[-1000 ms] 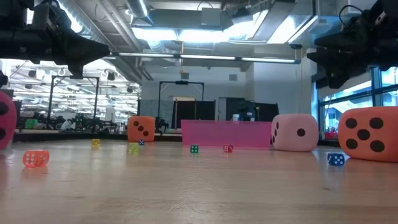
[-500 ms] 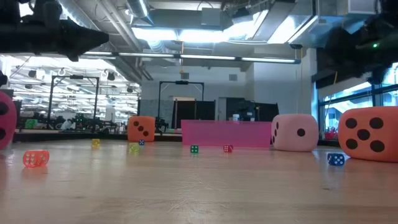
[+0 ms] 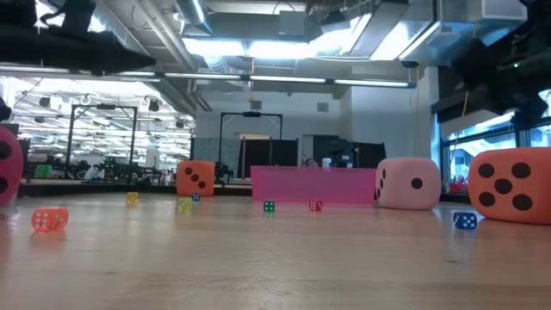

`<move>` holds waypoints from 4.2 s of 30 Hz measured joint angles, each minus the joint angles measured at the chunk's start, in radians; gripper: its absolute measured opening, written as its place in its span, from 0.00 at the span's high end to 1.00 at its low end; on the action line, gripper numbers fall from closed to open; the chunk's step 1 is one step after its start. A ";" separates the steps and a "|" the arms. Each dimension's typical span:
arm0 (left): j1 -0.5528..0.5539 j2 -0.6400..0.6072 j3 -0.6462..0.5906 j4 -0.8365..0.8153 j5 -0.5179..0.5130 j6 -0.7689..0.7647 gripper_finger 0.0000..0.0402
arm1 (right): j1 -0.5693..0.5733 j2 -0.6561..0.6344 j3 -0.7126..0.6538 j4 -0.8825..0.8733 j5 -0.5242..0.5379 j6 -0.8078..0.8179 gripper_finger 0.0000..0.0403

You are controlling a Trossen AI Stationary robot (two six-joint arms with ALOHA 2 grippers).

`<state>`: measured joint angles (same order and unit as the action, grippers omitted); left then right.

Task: Pick & Place Dice
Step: Put the top large orange die into the red bin

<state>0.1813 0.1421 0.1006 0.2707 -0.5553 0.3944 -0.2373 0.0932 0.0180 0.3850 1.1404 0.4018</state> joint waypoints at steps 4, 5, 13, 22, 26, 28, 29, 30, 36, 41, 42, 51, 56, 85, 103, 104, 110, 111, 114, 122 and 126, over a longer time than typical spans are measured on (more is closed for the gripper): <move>0.066 0.122 0.075 0.002 0.001 0.039 0.39 | -0.092 0.058 0.000 0.251 -0.282 -0.160 0.57; 0.088 0.159 0.095 0.002 -0.007 0.047 0.37 | -0.110 0.079 0.000 0.326 -0.367 -0.203 0.57; 0.325 0.493 0.328 -0.147 0.183 -0.014 0.29 | -0.189 0.347 0.149 0.381 -0.659 -0.387 0.57; 0.526 0.837 0.523 -0.222 0.527 0.058 0.30 | -0.212 0.713 0.280 0.274 -0.659 -0.380 0.57; 0.581 0.948 0.555 -0.224 0.532 0.117 0.30 | -0.211 0.825 0.322 0.273 -0.662 -0.341 0.57; 0.596 0.989 0.559 -0.211 0.510 0.112 0.30 | -0.211 0.867 0.347 0.276 -0.663 -0.338 0.57; 0.601 1.008 0.558 -0.211 0.493 0.103 0.30 | -0.211 0.887 0.359 0.273 -0.663 -0.338 0.57; 0.604 1.026 0.558 -0.201 0.479 0.094 0.30 | -0.211 0.906 0.370 0.272 -0.663 -0.338 0.57; 0.607 1.103 0.558 -0.155 0.420 0.106 0.30 | -0.211 0.992 0.407 0.264 -0.663 -0.338 0.57; 0.607 1.150 0.558 -0.153 0.394 0.207 0.30 | -0.211 1.018 0.419 0.265 -0.663 -0.348 0.57; 0.607 1.156 0.558 -0.146 0.373 0.205 0.30 | -0.211 1.019 0.420 0.265 -0.663 -0.356 0.57; 0.607 1.175 0.558 -0.139 0.320 0.181 0.29 | -0.211 1.019 0.420 0.265 -0.663 -0.358 0.57; 0.607 1.175 0.558 -0.141 0.290 0.231 0.26 | -0.211 1.019 0.420 0.265 -0.663 -0.359 0.57; 0.584 1.158 0.594 -0.257 0.133 0.219 0.00 | -0.211 1.018 0.420 0.266 -0.659 -0.367 0.57; 0.556 1.146 0.734 -0.364 0.217 0.127 0.00 | -0.220 1.018 0.420 0.266 -0.661 -0.414 0.57; 0.574 1.146 0.743 -0.376 0.260 0.104 0.00 | -0.220 1.018 0.420 0.266 -0.662 -0.414 0.57; 0.753 1.156 0.854 -0.569 0.642 0.044 0.00 | -0.220 1.018 0.420 0.266 -0.663 -0.413 0.57; 0.783 1.159 0.870 -0.584 0.693 0.043 0.00 | -0.220 1.018 0.420 0.265 -0.663 -0.412 0.57; 0.853 1.182 0.903 -0.611 0.814 0.059 0.00 | -0.220 1.018 0.420 0.266 -0.662 -0.410 0.57; 0.881 1.328 0.902 -0.649 0.888 0.165 0.00 | -0.220 1.018 0.420 0.266 -0.662 -0.410 0.57; 0.887 1.385 0.902 -0.567 0.935 0.184 0.00 | -0.220 1.018 0.420 0.266 -0.662 -0.410 0.57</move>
<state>1.0680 1.5269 1.0023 -0.2963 0.3801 0.5784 -0.4574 1.1113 0.4377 0.6506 0.4786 -0.0086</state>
